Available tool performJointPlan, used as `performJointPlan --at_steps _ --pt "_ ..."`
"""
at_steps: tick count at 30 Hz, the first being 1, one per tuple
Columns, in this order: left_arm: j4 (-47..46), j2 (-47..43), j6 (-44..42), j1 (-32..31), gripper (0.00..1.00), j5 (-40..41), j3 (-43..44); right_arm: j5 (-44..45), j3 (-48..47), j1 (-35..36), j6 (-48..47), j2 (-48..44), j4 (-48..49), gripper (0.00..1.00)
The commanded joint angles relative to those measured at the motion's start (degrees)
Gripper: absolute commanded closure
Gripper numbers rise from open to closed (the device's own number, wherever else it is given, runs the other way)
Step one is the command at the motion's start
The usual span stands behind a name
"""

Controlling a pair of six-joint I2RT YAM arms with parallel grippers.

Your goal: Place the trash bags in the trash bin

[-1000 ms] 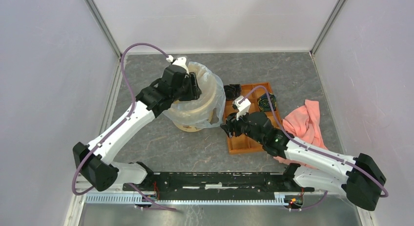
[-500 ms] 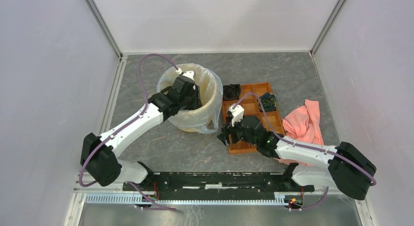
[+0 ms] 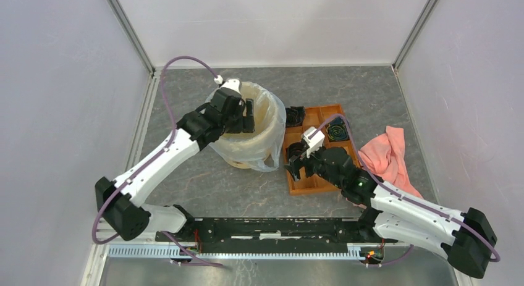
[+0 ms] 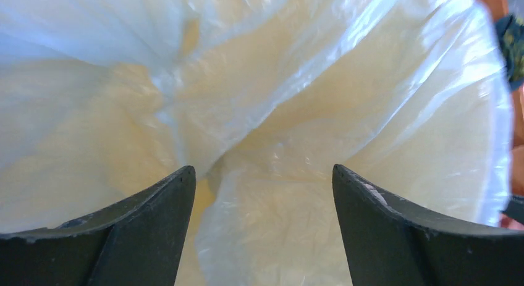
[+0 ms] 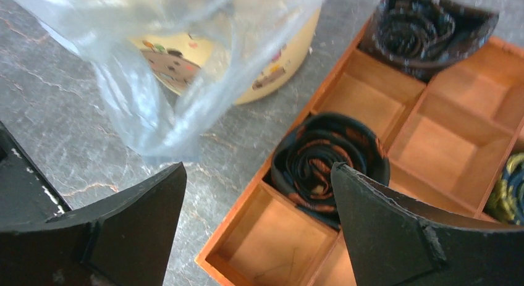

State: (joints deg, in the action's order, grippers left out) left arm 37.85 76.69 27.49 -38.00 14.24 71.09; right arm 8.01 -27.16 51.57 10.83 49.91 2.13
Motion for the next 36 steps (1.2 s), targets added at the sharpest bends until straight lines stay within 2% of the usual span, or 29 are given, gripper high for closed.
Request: performJointPlan --at_steps 1,4,7,12,14,17,18,19,20,22,25,32,36 --pt "3.7 -4.0 -5.9 0.1 0.11 9.2 6.6 -4.6 -6.6 -0.2 -3.6 3.0 1.6 0.03" --pt "3.1 -2.3 -6.7 0.9 0.11 10.6 8.8 -10.4 -8.8 -0.2 -1.5 7.4 6.0 0.03" --pt "0.3 1.0 -6.9 2.1 0.14 9.5 9.8 -11.4 -8.5 -0.2 1.5 11.2 11.2 0.03" --pt "-5.9 6.8 -5.6 5.4 0.32 5.2 10.4 -8.4 -7.5 -0.2 5.7 17.4 16.7 0.14" --pt "-9.5 8.2 -5.5 6.3 0.38 5.0 9.9 -6.2 -6.0 -0.2 7.4 19.1 20.1 0.23" --pt "-12.7 11.1 -3.4 9.5 0.53 4.0 9.8 -5.4 -4.6 -0.2 8.4 22.0 23.9 0.39" --pt "-13.0 12.1 -2.1 10.9 0.57 3.8 9.8 -5.4 -4.3 -0.1 8.2 22.9 24.7 0.45" --pt "-13.1 13.1 -1.0 12.4 0.61 2.7 9.9 -5.3 -3.7 -0.2 7.8 23.6 26.2 0.58" --pt "-13.1 14.0 -0.4 13.6 0.63 1.9 9.9 -5.1 -3.2 -0.2 7.6 24.7 27.3 0.65" --pt "-13.6 15.4 -0.4 14.0 0.62 2.9 9.1 -4.3 -3.1 -0.2 7.6 26.9 28.7 0.7" --pt "-14.4 15.9 -1.1 14.1 0.6 -0.3 7.8 -4.9 -3.7 -0.1 8.6 29.4 29.6 0.7" --pt "-11.1 7.9 -2.3 11.5 0.49 -4.9 7.5 -6.0 -4.0 -0.2 8.8 29.8 29.8 0.69" --pt "-8.9 3.8 -1.1 9.9 0.52 -3.4 6.6 -5.9 -4.0 -0.2 8.5 29.3 29.4 0.69"
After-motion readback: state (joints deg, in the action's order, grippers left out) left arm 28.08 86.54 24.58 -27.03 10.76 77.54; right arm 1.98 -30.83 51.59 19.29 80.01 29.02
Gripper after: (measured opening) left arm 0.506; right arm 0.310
